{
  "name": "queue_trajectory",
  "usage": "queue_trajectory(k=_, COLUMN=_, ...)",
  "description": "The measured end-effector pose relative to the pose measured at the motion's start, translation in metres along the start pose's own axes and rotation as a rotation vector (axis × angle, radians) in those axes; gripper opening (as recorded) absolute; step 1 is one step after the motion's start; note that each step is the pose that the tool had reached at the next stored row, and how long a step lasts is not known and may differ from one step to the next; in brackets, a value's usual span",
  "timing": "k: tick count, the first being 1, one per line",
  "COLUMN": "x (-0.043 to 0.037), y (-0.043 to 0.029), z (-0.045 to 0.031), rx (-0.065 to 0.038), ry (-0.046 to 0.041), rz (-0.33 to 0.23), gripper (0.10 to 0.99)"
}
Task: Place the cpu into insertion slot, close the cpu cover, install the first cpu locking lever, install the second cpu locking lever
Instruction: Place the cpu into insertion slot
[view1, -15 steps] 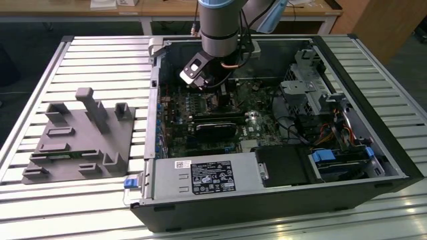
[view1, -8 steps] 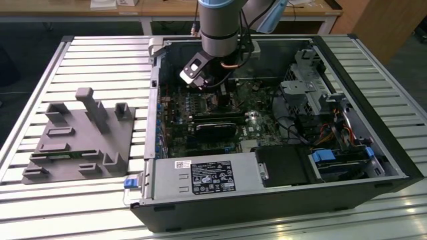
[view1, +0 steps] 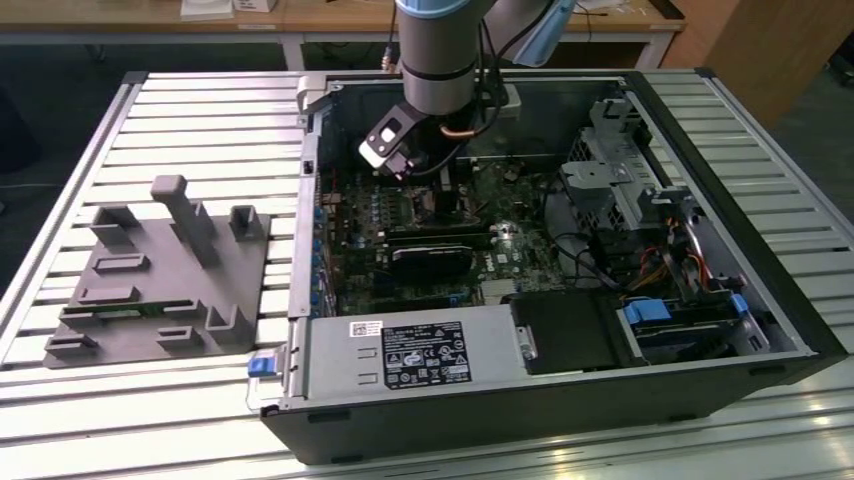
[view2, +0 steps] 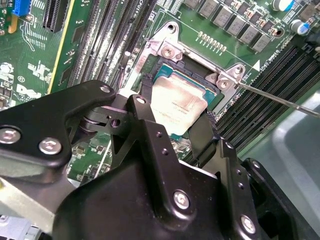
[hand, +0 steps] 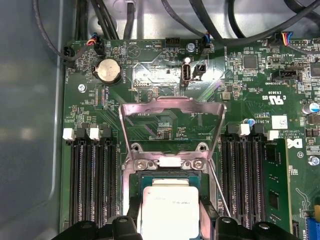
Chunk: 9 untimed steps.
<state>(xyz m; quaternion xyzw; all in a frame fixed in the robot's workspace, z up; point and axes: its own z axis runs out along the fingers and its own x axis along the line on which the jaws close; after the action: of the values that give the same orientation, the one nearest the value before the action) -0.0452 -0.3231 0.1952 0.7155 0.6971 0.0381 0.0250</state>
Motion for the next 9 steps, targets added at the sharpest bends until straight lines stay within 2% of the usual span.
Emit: queue_trajectory(k=9, x=0.0005, y=-0.0001, z=0.0015, rx=0.0, ry=0.001, rz=-0.012, gripper=0.541)
